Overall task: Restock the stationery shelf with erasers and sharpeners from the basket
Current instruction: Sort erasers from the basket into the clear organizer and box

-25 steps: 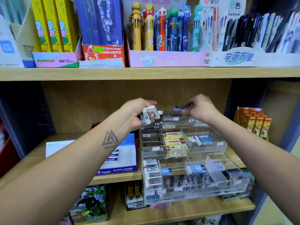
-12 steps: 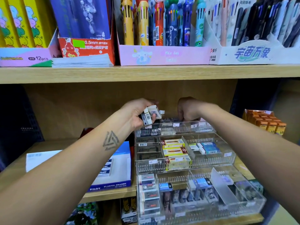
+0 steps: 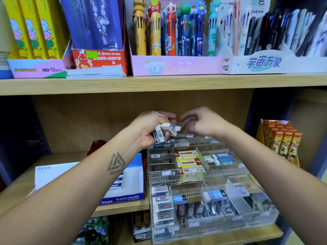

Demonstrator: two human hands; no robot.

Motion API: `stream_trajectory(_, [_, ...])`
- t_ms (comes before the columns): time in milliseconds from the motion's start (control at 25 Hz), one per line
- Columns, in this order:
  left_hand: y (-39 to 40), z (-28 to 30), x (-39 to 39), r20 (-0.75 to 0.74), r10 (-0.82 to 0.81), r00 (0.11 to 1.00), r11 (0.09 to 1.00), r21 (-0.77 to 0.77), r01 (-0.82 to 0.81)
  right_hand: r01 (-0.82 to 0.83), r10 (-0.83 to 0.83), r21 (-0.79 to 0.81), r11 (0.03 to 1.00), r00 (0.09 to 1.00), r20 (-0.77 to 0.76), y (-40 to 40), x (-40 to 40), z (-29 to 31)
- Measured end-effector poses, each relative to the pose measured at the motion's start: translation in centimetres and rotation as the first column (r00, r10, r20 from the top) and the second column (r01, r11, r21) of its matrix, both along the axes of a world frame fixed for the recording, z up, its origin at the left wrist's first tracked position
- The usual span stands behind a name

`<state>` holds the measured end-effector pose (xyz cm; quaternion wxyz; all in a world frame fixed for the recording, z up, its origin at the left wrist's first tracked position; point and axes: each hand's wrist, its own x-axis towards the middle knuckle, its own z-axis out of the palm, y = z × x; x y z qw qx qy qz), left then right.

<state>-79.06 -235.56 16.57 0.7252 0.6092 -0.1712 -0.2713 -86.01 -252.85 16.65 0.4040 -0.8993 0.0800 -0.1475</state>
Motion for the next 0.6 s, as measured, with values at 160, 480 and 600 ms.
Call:
stream_trajectory(160, [0.7,-0.8,-2.3,0.146,0.035,0.989,0.999,0.031,-0.040,-0.255,0.232,0.523,0.813,0.966,0.112,2.4,-4.0,-1.7])
stream_trajectory(480, [3.3,-2.9,-3.7,0.098,0.073,0.993,0.997,0.033,-0.076,-0.077,0.035,0.232,0.970,0.983,0.182,2.3,-6.3,-2.4])
stream_trajectory(600, [3.9,-3.3,-4.4,0.036,0.050,0.998,0.997,0.050,-0.052,-0.078,0.057,0.130,0.988,0.986,0.156,2.7,-7.0,-2.2])
